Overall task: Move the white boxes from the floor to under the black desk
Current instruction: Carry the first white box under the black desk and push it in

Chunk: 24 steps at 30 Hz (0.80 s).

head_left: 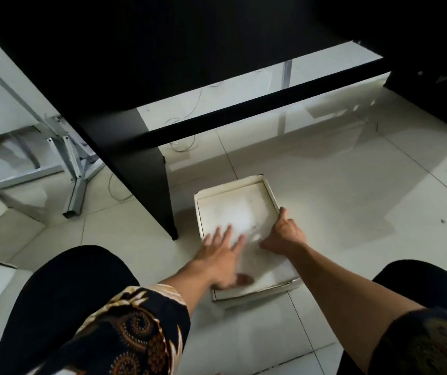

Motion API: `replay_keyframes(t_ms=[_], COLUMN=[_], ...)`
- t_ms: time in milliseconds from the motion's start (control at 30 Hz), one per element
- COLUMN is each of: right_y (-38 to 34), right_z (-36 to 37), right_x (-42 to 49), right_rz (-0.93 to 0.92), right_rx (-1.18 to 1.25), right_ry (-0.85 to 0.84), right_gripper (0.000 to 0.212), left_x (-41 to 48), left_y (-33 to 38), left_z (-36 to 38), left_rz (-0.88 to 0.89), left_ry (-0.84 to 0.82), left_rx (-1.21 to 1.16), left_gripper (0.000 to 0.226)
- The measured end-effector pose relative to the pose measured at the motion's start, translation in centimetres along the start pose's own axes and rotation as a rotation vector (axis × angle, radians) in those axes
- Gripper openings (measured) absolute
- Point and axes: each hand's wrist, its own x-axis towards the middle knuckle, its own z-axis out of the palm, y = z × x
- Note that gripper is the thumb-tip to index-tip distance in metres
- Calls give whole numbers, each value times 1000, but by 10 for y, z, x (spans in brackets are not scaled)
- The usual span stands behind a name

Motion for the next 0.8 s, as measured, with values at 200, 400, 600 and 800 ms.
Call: replay_keyframes(t_ms=[200,400,600,800], right_y=[-13,-9,-11,-17], right_z=[-4,-15,-18,-22], right_x=[8,-3,-6,-7], right_rz=[-144,21,50,29], right_rx=[99,-343,-362,-217], right_ry=[-76,-223,-337,-289], right_gripper=[118,123,133,112], left_x=[-8,-8,-4,7], left_y=[-3,-9,-10,-18], left_z=[16,15,13,8], left_rz=[176,56,77,23], left_ry=[-94,-126,-149,-160], left_rx=[88,0,48,110], left_gripper=[138,145,135,137])
